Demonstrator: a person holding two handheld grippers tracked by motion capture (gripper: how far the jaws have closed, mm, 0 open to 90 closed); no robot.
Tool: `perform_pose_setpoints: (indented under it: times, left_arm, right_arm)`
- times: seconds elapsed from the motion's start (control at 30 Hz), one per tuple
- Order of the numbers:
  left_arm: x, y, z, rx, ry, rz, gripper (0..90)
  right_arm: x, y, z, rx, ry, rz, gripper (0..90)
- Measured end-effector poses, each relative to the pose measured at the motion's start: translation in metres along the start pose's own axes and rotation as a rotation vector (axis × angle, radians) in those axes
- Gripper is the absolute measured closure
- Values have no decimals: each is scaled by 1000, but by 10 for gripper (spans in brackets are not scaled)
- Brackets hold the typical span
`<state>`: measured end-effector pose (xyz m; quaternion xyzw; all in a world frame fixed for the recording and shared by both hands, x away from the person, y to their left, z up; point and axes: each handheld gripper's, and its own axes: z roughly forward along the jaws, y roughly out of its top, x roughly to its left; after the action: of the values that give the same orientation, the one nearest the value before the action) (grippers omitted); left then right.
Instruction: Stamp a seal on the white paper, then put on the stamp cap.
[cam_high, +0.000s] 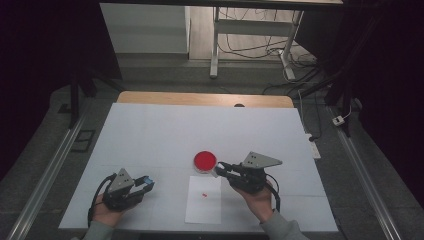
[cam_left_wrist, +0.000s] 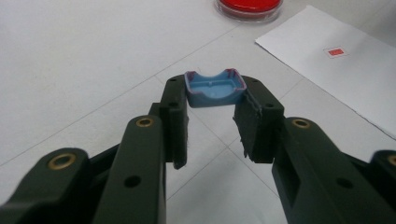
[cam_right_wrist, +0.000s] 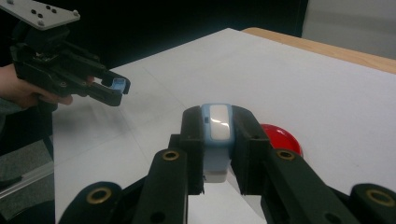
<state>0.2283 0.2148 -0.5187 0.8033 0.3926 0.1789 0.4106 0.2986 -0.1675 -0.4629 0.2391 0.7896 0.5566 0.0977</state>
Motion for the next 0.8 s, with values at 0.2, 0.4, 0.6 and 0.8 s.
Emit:
perform_pose_setpoints:
  times: [0.2, 0.4, 0.6, 0.8]
  left_arm:
    - [-1, 1, 1, 0, -1, 4, 652]
    - [-1, 2, 2, -1, -1, 7, 653]
    - [-4, 6, 6, 0, -7, 15, 652]
    - [-8, 10, 12, 4, -16, 30, 653]
  right_arm:
    - [0, 1, 0, -5, -4, -1, 753]
    - [0, 0, 0, -2, -2, -2, 753]
    - [1, 0, 1, -4, -3, -3, 752]
    - [1, 0, 1, -4, -4, -4, 752]
